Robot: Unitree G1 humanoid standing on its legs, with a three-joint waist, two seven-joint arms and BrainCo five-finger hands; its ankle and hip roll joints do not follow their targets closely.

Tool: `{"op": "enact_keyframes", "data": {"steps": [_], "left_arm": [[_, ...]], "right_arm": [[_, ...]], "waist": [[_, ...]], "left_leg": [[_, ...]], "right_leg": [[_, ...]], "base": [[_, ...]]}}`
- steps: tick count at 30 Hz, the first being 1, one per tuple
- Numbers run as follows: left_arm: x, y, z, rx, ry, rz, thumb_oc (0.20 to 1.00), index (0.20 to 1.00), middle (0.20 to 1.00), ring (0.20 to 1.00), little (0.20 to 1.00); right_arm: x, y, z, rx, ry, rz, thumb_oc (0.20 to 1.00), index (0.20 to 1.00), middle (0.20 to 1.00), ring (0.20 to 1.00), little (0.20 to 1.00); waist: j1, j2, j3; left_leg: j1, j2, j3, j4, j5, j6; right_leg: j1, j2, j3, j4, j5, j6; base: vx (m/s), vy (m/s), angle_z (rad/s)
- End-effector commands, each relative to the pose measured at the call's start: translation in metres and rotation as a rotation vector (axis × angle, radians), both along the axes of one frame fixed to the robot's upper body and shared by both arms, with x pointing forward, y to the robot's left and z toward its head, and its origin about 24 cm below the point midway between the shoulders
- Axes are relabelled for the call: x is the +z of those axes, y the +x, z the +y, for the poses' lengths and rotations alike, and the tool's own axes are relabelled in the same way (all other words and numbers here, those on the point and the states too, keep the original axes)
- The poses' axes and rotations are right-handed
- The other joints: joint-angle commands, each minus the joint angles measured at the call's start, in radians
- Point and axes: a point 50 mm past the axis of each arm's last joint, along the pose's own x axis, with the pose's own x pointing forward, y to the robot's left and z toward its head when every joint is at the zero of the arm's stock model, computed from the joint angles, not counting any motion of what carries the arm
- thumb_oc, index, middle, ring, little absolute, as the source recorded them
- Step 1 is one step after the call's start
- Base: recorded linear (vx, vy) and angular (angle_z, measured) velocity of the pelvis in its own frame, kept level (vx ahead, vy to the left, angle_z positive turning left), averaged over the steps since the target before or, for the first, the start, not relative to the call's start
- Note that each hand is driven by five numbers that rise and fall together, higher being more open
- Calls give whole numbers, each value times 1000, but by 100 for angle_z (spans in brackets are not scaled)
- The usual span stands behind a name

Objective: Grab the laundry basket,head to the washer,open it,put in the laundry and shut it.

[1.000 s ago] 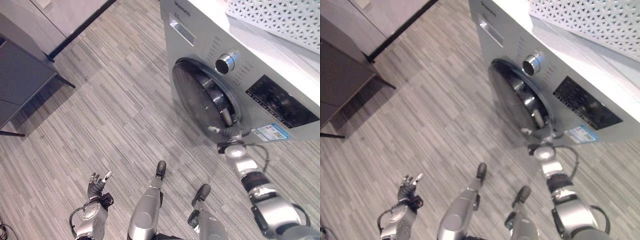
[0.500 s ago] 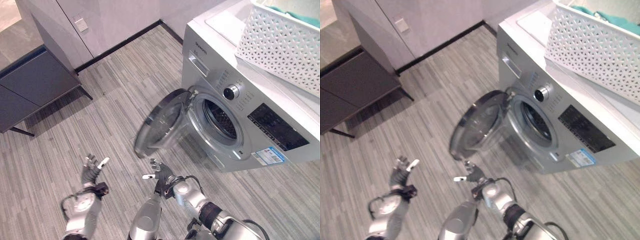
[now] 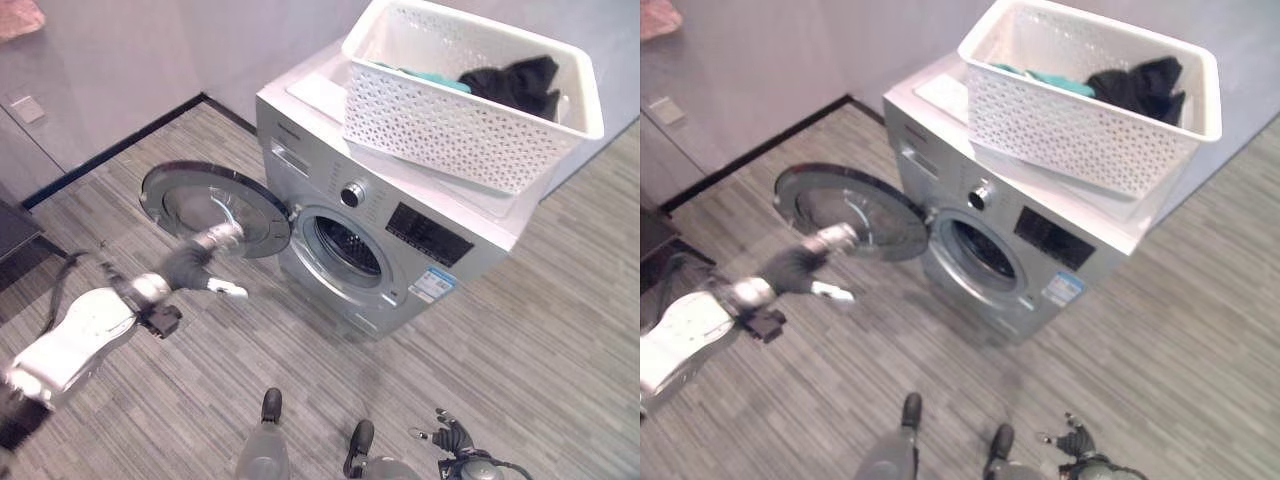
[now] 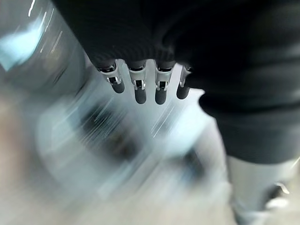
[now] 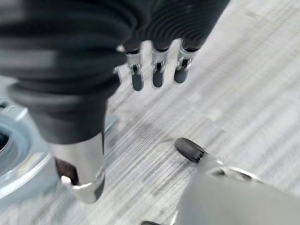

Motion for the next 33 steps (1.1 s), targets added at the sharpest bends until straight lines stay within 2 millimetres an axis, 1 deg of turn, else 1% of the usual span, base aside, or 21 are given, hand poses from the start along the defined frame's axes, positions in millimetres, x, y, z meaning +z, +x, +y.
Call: {"op": "enact_keyframes", "data": {"steps": [1, 3, 4, 5, 6, 7, 9, 12, 13, 15, 16, 17, 19, 20, 23, 25, 26, 28, 29, 31, 33], "left_arm": [[-22, 9, 15, 12, 98, 127, 1000, 1000, 1000, 1000, 1000], [-40, 4, 33, 60, 174, 212, 1000, 1000, 1000, 1000, 1000], [-52, 1, 54, 118, 249, 226, 1000, 1000, 1000, 1000, 1000], [-52, 1, 54, 119, 249, 227, 1000, 1000, 1000, 1000, 1000], [-57, 1, 78, 164, 376, 190, 1000, 1000, 1000, 1000, 1000], [-59, 1, 89, 182, 441, 169, 1000, 1000, 1000, 1000, 1000], [-62, 5, 117, 266, 600, 104, 1000, 1000, 1000, 1000, 1000], [-62, 14, 156, 490, 829, -1, 1000, 1000, 1000, 1000, 1000], [-63, 15, 155, 489, 828, -4, 1000, 1000, 1000, 1000, 1000], [-44, 28, 167, 670, 906, -119, 1000, 1000, 1000, 1000, 1000], [-26, 29, 181, 797, 955, -192, 1000, 1000, 1000, 1000, 1000], [7, 29, 200, 961, 979, -319, 1000, 1000, 1000, 1000, 1000], [28, 27, 210, 1060, 971, -422, 1000, 1000, 1000, 1000, 1000], [32, 22, 216, 1102, 966, -444, 1000, 1000, 1000, 1000, 1000], [38, 8, 228, 1221, 931, -495, 1000, 1000, 1000, 1000, 1000], [29, -4, 235, 1261, 942, -459, 1000, 1000, 1000, 1000, 1000], [29, -5, 235, 1262, 942, -458, 1000, 1000, 1000, 1000, 1000], [9, -24, 241, 1285, 974, -389, 1000, 1000, 1000, 1000, 1000], [8, -24, 241, 1285, 974, -388, 1000, 1000, 1000, 1000, 1000], [-15, -45, 244, 1311, 972, -314, 1000, 1000, 1000, 1000, 1000], [-29, -50, 240, 1299, 956, -295, 1000, 1000, 1000, 1000, 1000]], "right_arm": [[16, 39, 9, 11, 47, -140, 1000, 1000, 1000, 1000, 1000], [20, 48, 10, 19, 53, -160, 1000, 1000, 1000, 1000, 1000], [24, 54, 11, 37, 55, -177, 1000, 1000, 1000, 1000, 1000], [24, 54, 11, 38, 55, -177, 1000, 1000, 1000, 1000, 1000], [31, 62, 8, 43, 52, -210, 1000, 1000, 1000, 1000, 1000], [33, 64, 5, 35, 47, -221, 1000, 1000, 1000, 1000, 1000], [39, 71, 0, 13, 37, -255, 1000, 1000, 1000, 1000, 1000], [50, 85, -10, -47, 7, -313, 1000, 1000, 1000, 1000, 1000], [50, 86, -11, -47, 5, -314, 1000, 1000, 1000, 1000, 1000], [59, 100, -13, -107, 1, -365, 1000, 1000, 1000, 1000, 1000], [68, 113, -14, -149, -14, -409, 1000, 1000, 1000, 1000, 1000], [80, 125, -11, -183, -6, -481, 1000, 1000, 1000, 1000, 1000], [84, 129, -7, -195, 6, -513, 1000, 1000, 1000, 1000, 1000], [85, 130, -5, -193, 9, -522, 1000, 1000, 1000, 1000, 1000], [88, 132, 4, -169, 30, -552, 1000, 1000, 1000, 1000, 1000], [89, 132, 9, -161, 44, -559, 1000, 1000, 1000, 1000, 1000], [89, 132, 9, -160, 43, -558, 1000, 1000, 1000, 1000, 1000], [93, 133, 9, -145, 34, -582, 1000, 1000, 1000, 1000, 1000], [93, 132, 9, -144, 33, -581, 1000, 1000, 1000, 1000, 1000], [101, 131, -6, -188, 9, -621, 1000, 1000, 1000, 1000, 1000], [106, 127, -24, -315, 36, -659, 1000, 1000, 1000, 1000, 1000]], "waist": [[4, -39, 19], [-25, -61, 26], [-46, -84, 28], [-47, -83, 28], [-59, -110, 36], [-63, -117, 36], [-66, -137, 56], [-69, -166, 96], [-70, -163, 97], [-70, -186, 126], [-62, -203, 155], [-52, -229, 183], [-43, -238, 193], [-35, -236, 194], [-31, -246, 194], [-35, -254, 187], [-36, -254, 187], [-46, -262, 166], [-46, -262, 166], [-63, -260, 141], [-68, -236, 119]], "left_leg": [[-93, 73, -44, 80, -79, 6], [-100, 83, -17, 84, -86, 10], [-100, 92, 13, 88, -94, 13], [-100, 92, 13, 88, -94, 13], [-105, 99, 39, 92, -98, 16], [-100, 105, 37, 91, -120, 9], [-118, 105, 34, 98, -119, 10], [-165, 100, 17, 114, -113, 13], [-166, 100, 16, 116, -113, 13], [-195, 98, 7, 135, -115, 16], [-218, 100, 0, 160, -126, 17], [-255, 92, -6, 189, -117, 28], [-270, 90, -11, 202, -126, 30], [-260, 97, -15, 209, -156, 23], [-262, 94, -10, 228, -174, 28], [-255, 94, 1, 234, -187, 34], [-254, 94, 2, 234, -187, 34], [-228, 95, 32, 253, -223, 48], [-227, 95, 33, 253, -223, 48], [-179, 84, 72, 274, -269, 74], [-130, 54, 90, 269, -296, 97]], "right_leg": [[81, -58, 13, 25, -123, 59], [50, -58, 40, 24, -98, 67], [26, -57, 70, 20, -79, 71], [26, -57, 70, 20, -79, 71], [-2, -56, 93, 19, -60, 73], [-2, -51, 103, 16, -67, 77], [-22, -51, 102, 17, -56, 75], [-59, -48, 97, 20, -41, 71], [-60, -48, 96, 20, -41, 71], [-81, -44, 100, 17, -27, 70], [-93, -39, 105, 15, -22, 69], [-120, -47, 108, 18, -4, 65], [-124, -50, 106, 19, -3, 66], [-112, -43, 111, 18, -13, 71], [-117, -50, 116, 25, -12, 76], [-117, -54, 123, 34, -10, 80], [-117, -54, 123, 34, -10, 80], [-114, -69, 137, 65, -5, 90], [-114, -70, 138, 65, -5, 90], [-113, -99, 164, 120, 21, 106], [-107, -132, 176, 174, 43, 117]], "base": [[0, 35, -57], [8, 87, -46], [5, 92, -28], [-6, 112, -48], [65, 56, -44], [67, 73, -40], [18, 29, -32], [-52, 24, 1], [-48, 25, 21], [-60, 42, 14], [-117, 93, -4], [-98, 96, -4], [16, 57, -7], [96, 40, -2], [43, 63, -2], [21, 60, -5], [29, 70, -12], [56, 117, -15], [61, 144, -32], [99, 238, -48], [150, 306, -48]]}}
